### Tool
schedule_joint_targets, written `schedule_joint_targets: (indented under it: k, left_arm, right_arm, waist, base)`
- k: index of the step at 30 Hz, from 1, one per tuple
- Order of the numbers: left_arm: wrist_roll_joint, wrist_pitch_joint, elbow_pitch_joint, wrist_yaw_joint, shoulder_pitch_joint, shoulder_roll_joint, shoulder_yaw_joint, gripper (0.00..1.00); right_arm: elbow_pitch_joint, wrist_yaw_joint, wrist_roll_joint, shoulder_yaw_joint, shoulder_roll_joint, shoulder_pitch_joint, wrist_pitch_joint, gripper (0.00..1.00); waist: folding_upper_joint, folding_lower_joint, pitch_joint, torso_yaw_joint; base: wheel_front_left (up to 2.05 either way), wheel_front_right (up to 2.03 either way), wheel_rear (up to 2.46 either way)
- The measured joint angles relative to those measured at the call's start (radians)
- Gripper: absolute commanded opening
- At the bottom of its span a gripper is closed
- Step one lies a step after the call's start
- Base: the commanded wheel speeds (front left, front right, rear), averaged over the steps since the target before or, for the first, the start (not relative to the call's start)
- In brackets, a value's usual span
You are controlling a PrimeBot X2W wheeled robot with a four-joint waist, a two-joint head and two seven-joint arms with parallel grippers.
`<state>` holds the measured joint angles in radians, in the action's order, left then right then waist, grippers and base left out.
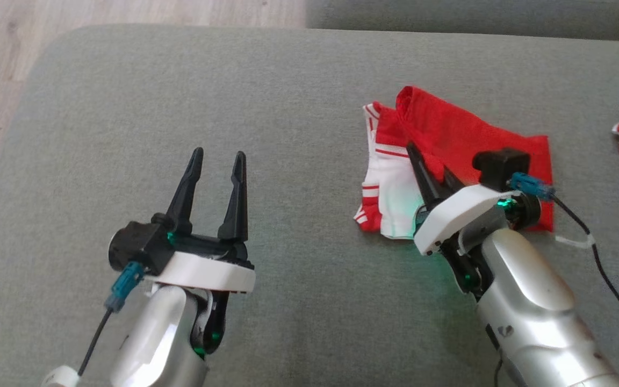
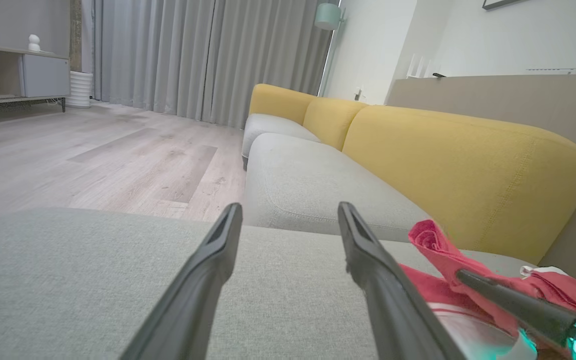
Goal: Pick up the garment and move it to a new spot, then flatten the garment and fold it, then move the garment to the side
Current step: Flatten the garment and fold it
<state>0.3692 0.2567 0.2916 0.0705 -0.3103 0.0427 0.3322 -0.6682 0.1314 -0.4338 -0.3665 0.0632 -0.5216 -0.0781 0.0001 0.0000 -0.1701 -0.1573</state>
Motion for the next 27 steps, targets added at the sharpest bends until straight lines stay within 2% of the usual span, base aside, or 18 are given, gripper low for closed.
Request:
schedule_joint_targets:
  k: [6,7,8,9,13,16,19,22,27]
  left_arm:
    - [0.007,0.000,0.013,-0.009,-0.003,0.000,0.004,1.00]
    - [0.011,0.000,0.027,-0.009,-0.004,0.000,0.009,1.00]
    - [0.011,0.000,0.035,-0.009,-0.004,0.000,0.013,1.00]
    - [0.011,0.000,0.039,-0.009,-0.004,0.000,0.016,1.00]
    - [0.013,0.000,0.045,-0.009,-0.013,0.000,0.017,1.00]
    - [0.013,0.000,0.050,-0.009,-0.013,0.000,0.017,1.00]
    - [0.011,0.000,0.053,-0.008,-0.013,0.000,0.017,1.00]
    - [0.008,0.000,0.052,-0.008,-0.013,0.000,0.012,1.00]
    - [0.005,0.000,0.037,-0.009,-0.012,0.000,-0.008,1.00]
  right_arm:
    - [-0.097,0.000,-0.023,-0.031,0.001,-0.027,-0.034,0.00]
    - [-0.113,0.000,-0.035,-0.040,0.001,-0.027,-0.043,0.09]
    - [-0.127,0.000,-0.044,-0.053,0.001,-0.027,-0.058,0.97]
    - [-0.130,0.000,-0.059,-0.074,0.003,-0.027,-0.070,1.00]
    - [-0.085,0.000,-0.164,-0.211,0.002,-0.028,-0.091,1.00]
    - [-0.090,0.000,-0.172,-0.238,-0.002,-0.036,-0.122,1.00]
    - [-0.127,0.000,-0.154,-0.171,-0.001,-0.062,-0.153,1.00]
    - [-0.147,0.000,-0.071,-0.074,0.002,-0.084,-0.168,1.00]
    - [-0.028,0.000,0.098,0.125,0.052,-0.059,-0.170,1.00]
  waist:
    - [0.0000,0.0000,-0.007,-0.018]
    - [0.0000,0.0000,-0.007,-0.020]
    - [0.0000,0.0000,-0.008,-0.022]
    - [0.0000,0.0000,-0.008,-0.024]
    - [0.0000,0.0000,-0.003,-0.021]
    - [0.0000,0.0000,0.007,-0.012]
    - [0.0000,0.0000,0.016,0.001]
    - [0.0000,0.0000,0.026,0.018]
    - [0.0000,0.0000,0.039,0.049]
  base:
    - [0.00,0.00,0.00]
    - [0.00,0.00,0.00]
    - [0.00,0.00,0.00]
    - [0.00,0.00,0.00]
    - [0.00,0.00,0.00]
    - [0.00,0.00,0.00]
    - [0.00,0.00,0.00]
    - [0.00,0.00,0.00]
    - [0.00,0.00,0.00]
